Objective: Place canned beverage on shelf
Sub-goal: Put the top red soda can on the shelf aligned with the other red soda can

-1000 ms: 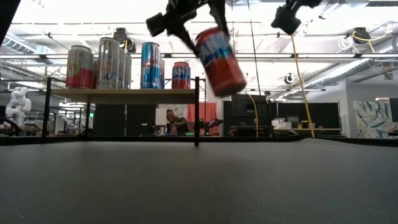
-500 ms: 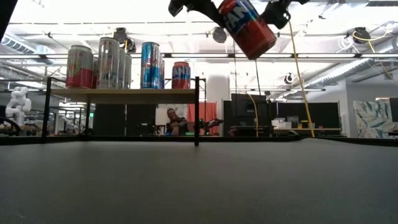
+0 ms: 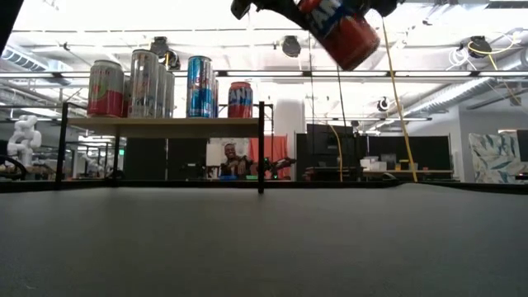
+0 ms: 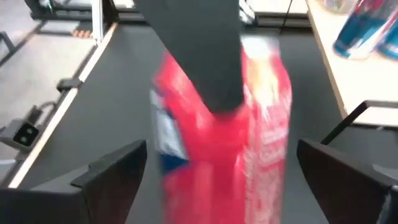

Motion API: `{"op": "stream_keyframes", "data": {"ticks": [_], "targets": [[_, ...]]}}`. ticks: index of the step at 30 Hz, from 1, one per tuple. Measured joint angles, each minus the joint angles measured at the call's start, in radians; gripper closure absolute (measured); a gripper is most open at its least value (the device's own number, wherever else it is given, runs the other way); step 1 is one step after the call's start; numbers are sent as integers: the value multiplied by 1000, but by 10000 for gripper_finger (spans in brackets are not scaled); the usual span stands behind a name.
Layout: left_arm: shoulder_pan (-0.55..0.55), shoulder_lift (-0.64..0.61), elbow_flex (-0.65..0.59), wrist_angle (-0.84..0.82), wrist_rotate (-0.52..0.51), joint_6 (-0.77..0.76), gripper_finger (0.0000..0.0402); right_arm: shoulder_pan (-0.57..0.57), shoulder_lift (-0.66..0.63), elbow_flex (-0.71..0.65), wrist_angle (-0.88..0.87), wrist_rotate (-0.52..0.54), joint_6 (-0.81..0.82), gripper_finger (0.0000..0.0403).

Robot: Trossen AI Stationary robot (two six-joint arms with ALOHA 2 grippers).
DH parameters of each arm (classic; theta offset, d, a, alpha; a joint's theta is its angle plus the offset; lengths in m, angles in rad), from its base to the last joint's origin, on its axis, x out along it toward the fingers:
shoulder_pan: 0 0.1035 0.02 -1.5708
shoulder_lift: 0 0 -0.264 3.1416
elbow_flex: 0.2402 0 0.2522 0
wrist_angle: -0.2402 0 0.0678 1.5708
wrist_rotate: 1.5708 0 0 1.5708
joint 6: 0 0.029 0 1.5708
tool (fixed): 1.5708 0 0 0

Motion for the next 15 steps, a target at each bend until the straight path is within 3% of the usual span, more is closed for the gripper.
{"op": "stream_keyframes", "data": {"ticks": [15], "targets": [[0, -2, 1, 27, -8, 9, 127, 0, 33, -1, 31, -2, -21, 25]]}}
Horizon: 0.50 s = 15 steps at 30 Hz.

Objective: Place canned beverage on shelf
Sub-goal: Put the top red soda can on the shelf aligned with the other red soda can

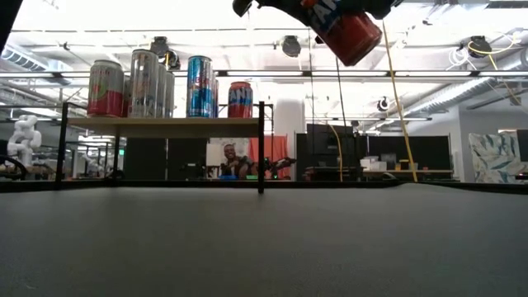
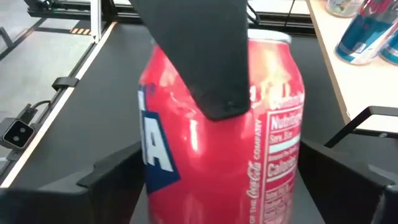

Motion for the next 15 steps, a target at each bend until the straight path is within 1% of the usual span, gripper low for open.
{"op": "stream_keyframes", "data": {"ticks": [9, 12, 15], "targets": [[1, 0, -1, -2, -3, 2, 123, 0, 24, 0, -3, -4, 13, 119], [1, 0, -2, -2, -25, 5, 98, -1, 27, 1, 2, -12, 23, 139], [0, 0, -2, 3, -31, 20, 56, -2, 24, 1, 1, -32, 37, 142]]}}
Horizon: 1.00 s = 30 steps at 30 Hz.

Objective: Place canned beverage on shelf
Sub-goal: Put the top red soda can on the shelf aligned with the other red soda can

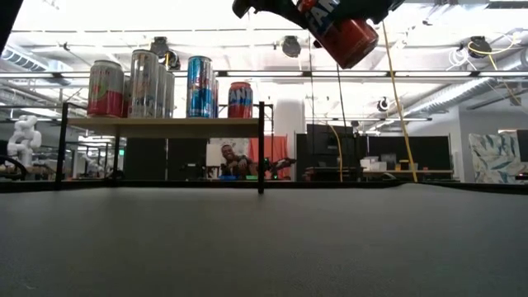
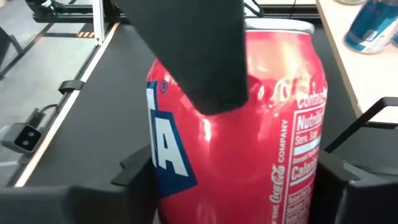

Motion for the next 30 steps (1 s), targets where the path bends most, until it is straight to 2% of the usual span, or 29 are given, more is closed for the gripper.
{"op": "stream_keyframes", "data": {"ticks": [3, 5, 14, 21, 26, 30], "targets": [[-1, 0, 1, 11, -4, 8, 17, 1, -12, -1, -12, -7, 22, 134], [0, -4, 1, 22, -9, 25, 8, 1, -22, -1, -16, -22, 23, 131], [5, -75, 1, 134, -18, 238, 12, 1, -101, -1, -56, -30, 98, 132], [1, -192, 2, 131, -41, 521, 12, 1, -168, -1, -19, -64, 261, 129], [-22, -283, 3, 125, -24, 741, 12, 1, -178, -1, 139, -114, 468, 129], [-34, -329, 2, 113, 51, 821, 11, 0, -173, -1, 316, -155, 629, 129]]}}
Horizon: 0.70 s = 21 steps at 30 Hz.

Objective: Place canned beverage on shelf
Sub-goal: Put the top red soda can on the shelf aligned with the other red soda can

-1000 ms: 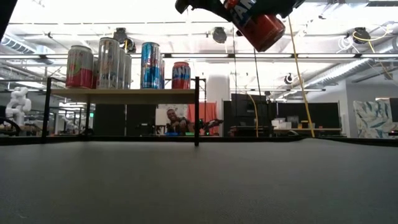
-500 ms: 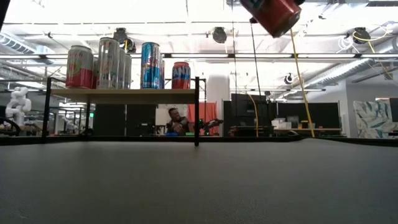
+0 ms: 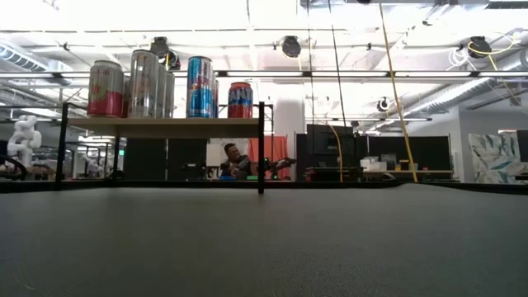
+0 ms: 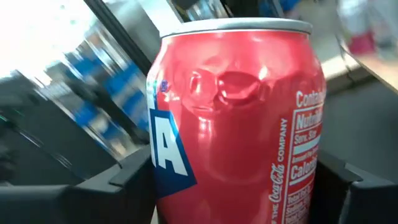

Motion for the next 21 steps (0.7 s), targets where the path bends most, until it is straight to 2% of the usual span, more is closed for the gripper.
{"op": "stream_keyframes", "data": {"ticks": [3, 6, 13, 18, 21], "targets": [[-13, -8, 0, -30, 54, 13, 11, 0, 1, 0, 108, -2, 70, 129], [-38, -2, -2, -80, 55, -1, 11, 0, 6, 0, 179, -1, 120, 129], [-67, 39, -27, -41, 49, 24, 11, 1, 30, 0, 352, 30, 193, 129], [-70, 64, -27, 109, 63, 73, 4, 0, 68, 0, 513, 48, 219, 129], [-63, 80, -27, 190, 91, 123, 2, 0, 81, 0, 546, 54, 244, 129]]}}
